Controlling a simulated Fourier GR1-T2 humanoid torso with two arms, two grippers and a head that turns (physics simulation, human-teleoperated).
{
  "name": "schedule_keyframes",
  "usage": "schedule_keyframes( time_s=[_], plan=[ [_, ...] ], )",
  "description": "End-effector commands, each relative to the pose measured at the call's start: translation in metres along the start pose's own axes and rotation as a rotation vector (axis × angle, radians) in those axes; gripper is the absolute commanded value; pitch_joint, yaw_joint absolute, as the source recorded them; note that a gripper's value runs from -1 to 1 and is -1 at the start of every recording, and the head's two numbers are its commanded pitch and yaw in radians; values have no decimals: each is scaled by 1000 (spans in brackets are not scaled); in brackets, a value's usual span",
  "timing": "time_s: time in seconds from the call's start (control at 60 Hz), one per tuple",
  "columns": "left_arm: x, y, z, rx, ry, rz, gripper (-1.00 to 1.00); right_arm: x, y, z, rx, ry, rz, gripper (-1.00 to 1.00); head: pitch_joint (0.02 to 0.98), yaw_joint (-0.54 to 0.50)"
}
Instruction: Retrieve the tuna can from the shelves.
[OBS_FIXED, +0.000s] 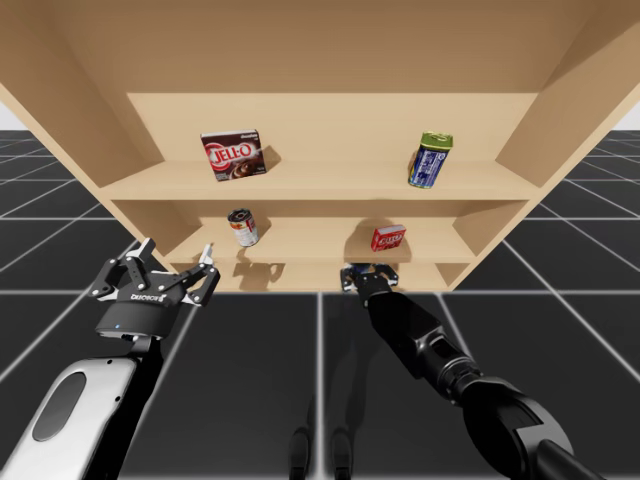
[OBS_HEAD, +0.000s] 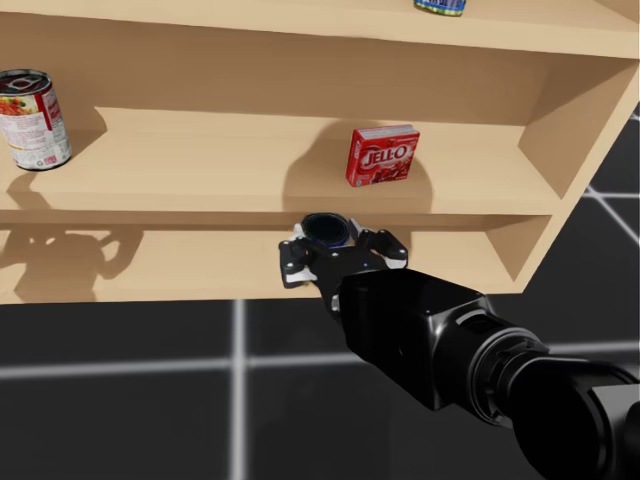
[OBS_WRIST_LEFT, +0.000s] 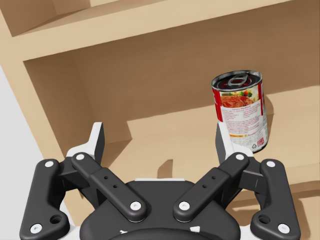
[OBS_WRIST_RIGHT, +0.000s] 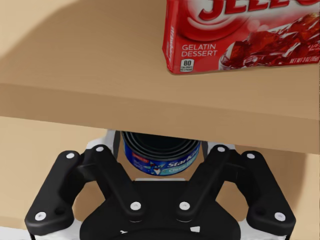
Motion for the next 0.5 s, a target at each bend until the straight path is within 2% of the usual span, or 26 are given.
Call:
schedule_keyframes(
  time_s=[0.017,0.033,0.117,0.3,0.417,0.5],
  plan=[
    [0,0,0,0,1,-1,-1000,-12,4,-23,21,-16,3,737,738,-165],
    [0,-1,0,0,1,-2,-1000,-11,5,-23,23,-14,-4,874,738,-165],
    [0,-1,0,-1,2,-3,-1000,-11,4,-23,24,-18,-1,961,738,-166],
    [0,-1,0,-1,3,-4,-1000,-8,0,-18,6,-20,1,931,735,-168],
    [0,-1,0,0,3,-4,-1000,1,-5,-2,-5,-61,39,908,733,-170],
    [0,-1,0,-1,2,-3,-1000,5,-7,8,-7,-77,43,913,731,-169]
  ],
)
